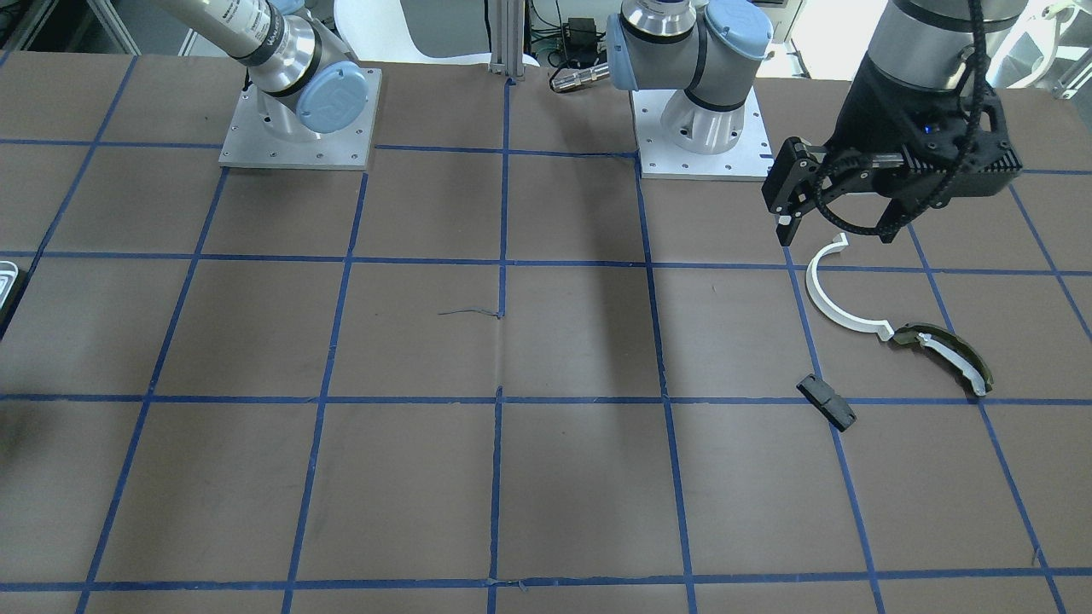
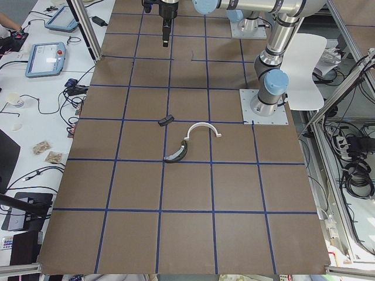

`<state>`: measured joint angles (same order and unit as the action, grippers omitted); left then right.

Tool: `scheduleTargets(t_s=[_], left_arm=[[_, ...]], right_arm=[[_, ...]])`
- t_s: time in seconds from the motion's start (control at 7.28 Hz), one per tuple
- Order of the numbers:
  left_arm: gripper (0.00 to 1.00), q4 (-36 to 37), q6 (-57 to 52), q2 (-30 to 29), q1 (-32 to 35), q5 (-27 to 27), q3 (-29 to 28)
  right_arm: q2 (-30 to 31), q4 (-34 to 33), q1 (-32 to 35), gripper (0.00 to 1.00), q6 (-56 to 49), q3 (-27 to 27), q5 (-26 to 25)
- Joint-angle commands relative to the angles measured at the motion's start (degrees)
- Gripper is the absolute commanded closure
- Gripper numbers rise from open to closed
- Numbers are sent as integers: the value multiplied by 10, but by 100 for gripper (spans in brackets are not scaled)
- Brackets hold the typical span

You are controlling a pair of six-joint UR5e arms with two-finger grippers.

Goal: Place bearing gear from tray to pile

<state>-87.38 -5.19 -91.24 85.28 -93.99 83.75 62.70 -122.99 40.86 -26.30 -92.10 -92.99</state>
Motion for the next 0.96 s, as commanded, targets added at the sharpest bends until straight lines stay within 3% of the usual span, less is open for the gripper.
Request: scheduleTargets(t_s=[0.0, 0.41, 0.82], left_arm=[[0, -1, 0, 0, 1, 0, 0], [0, -1, 0, 0, 1, 0, -1], [0, -2, 0, 2, 0, -1, -1]], right_arm=[[62, 52, 122, 100, 17, -11, 1], [78, 60, 325, 100, 236, -61, 65], [73, 59, 521, 100, 443, -85, 77]])
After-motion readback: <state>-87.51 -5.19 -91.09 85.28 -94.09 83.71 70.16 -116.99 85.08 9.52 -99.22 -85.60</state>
